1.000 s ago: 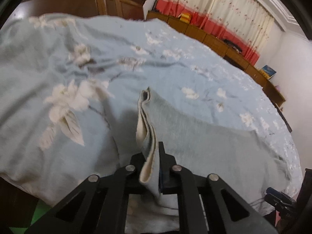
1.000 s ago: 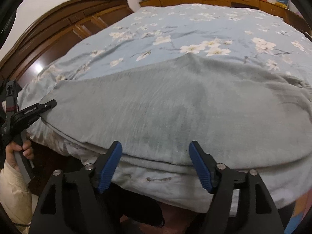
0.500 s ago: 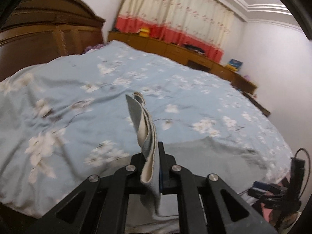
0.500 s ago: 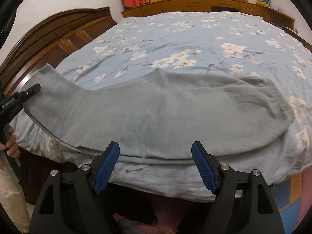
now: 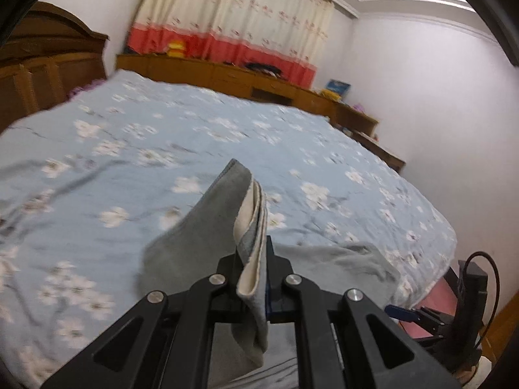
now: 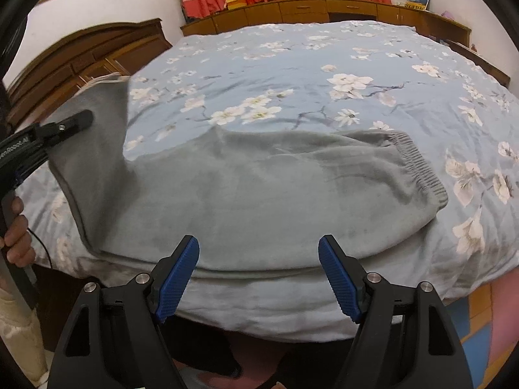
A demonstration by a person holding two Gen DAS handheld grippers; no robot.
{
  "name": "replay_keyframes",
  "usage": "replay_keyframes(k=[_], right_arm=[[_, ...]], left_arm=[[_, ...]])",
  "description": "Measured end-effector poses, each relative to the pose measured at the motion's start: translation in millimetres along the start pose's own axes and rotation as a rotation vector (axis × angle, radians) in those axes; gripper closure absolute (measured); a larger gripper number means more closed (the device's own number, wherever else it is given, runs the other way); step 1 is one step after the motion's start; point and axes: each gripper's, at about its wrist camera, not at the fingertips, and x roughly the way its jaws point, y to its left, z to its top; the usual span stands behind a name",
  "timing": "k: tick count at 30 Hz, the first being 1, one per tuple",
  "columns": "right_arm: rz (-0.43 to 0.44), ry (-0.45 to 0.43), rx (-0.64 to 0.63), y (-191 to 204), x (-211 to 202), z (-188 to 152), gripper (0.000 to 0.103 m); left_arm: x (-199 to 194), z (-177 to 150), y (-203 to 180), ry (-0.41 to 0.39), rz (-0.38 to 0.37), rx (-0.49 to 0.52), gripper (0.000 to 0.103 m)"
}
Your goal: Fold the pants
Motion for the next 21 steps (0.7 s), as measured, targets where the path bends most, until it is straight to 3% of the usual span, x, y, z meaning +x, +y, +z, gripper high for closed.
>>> replay_keyframes(k=[7, 13, 17, 21], right_arm=[[-0.019, 0.043, 0.039, -31.3, 26.8, 10.8, 0.026], [-0.008, 0.067, 0.067, -44.7, 42.5, 24.2, 0.026], [0.071, 0.084, 0.07, -39.4, 54.1, 45.6, 0.026], [0.208, 0.133, 0.098, -22.8, 74.1, 71.9, 0.026]], left_arm=[[76.5, -29.5, -30.3, 0.149, -0.023, 0.032, 0.096], [115.8, -52.0, -31.7, 0.253, -0.036, 0.005, 0.096], [128.7, -60.2, -33.4, 0.301, -0.051, 0.01, 0.092], [130.6, -63.9, -36.9, 0.312, -0.061, 0.026, 0.088]])
